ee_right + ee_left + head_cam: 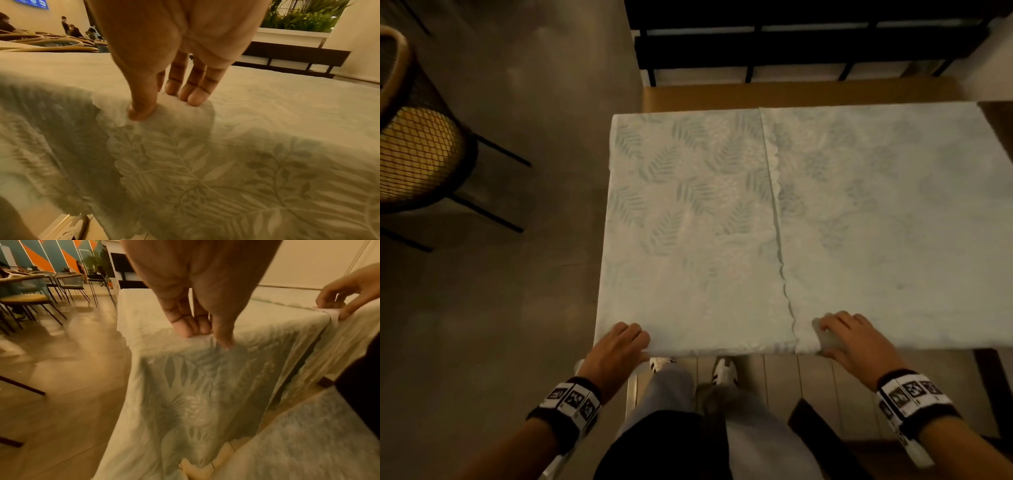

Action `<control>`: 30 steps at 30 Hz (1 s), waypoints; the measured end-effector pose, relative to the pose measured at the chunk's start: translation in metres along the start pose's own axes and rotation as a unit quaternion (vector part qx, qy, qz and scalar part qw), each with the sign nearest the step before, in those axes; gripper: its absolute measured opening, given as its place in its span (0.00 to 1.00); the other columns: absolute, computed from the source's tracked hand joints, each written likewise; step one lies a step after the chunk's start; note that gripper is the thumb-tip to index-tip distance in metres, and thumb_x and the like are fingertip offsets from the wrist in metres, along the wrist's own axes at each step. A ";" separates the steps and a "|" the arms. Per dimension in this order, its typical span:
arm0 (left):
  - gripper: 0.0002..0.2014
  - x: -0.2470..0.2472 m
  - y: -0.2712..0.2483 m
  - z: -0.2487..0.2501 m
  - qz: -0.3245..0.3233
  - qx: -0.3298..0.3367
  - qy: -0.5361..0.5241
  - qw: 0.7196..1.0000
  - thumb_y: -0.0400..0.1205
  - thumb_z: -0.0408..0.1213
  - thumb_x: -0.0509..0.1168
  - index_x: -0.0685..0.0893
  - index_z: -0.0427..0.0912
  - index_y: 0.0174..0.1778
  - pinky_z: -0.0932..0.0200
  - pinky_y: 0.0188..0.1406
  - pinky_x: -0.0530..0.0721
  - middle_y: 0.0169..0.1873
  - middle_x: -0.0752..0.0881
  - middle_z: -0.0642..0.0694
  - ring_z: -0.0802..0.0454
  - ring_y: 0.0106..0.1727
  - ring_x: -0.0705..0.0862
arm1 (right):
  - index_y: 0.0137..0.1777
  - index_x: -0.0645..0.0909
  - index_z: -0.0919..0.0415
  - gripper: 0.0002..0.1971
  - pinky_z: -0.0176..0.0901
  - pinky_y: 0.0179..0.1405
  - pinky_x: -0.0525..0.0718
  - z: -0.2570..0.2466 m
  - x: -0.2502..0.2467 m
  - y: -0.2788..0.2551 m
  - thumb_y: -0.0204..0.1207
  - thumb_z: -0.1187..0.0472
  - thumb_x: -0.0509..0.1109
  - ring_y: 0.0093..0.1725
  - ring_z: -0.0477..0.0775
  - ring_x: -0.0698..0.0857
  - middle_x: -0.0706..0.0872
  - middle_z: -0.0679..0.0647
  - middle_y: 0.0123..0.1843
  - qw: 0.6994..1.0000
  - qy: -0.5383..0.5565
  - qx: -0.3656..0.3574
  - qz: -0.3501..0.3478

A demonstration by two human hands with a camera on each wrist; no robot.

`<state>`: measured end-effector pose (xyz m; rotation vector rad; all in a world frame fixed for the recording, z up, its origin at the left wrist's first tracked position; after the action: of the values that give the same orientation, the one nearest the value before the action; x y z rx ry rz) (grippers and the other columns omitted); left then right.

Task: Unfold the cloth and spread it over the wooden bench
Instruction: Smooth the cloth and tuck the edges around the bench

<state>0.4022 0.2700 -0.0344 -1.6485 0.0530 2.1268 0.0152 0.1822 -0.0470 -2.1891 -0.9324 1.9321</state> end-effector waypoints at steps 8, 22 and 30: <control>0.05 0.008 -0.021 -0.019 0.008 -0.093 -0.033 0.995 0.79 0.36 0.67 0.79 0.52 0.41 0.62 0.35 0.79 0.40 0.82 0.55 0.57 0.38 0.75 | 0.41 0.77 0.48 0.10 0.32 0.39 0.65 -0.022 -0.005 0.002 0.74 0.58 0.77 0.39 0.43 0.73 0.76 0.35 0.40 0.993 0.044 -0.109 0.011; 0.06 -0.005 -0.040 -0.070 -0.053 -0.150 -0.158 0.975 0.82 0.48 0.65 0.85 0.52 0.43 0.62 0.46 0.79 0.41 0.85 0.55 0.56 0.41 0.82 | 0.35 0.72 0.46 0.14 0.35 0.35 0.73 -0.062 0.008 0.023 0.68 0.47 0.76 0.38 0.42 0.76 0.78 0.40 0.35 0.986 0.077 -0.108 -0.101; 0.14 -0.137 0.049 -0.203 0.030 -0.291 -0.097 0.951 0.87 0.43 0.57 0.84 0.46 0.62 0.52 0.57 0.80 0.55 0.87 0.46 0.46 0.55 0.85 | 0.41 0.81 0.48 0.06 0.51 0.41 0.83 -0.027 -0.080 0.111 0.78 0.52 0.71 0.37 0.49 0.83 0.86 0.48 0.38 0.986 0.158 0.034 0.038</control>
<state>0.5947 0.1220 0.0231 -1.7332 -0.6514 2.4937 0.0808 0.0628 -0.0200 -2.4246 -0.7317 1.5510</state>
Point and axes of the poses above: each hand's wrist, its own y-axis towards the middle knuckle, its own x-axis out of the palm, z = x × y, the point moved 10 cm from there along y, towards the middle knuckle
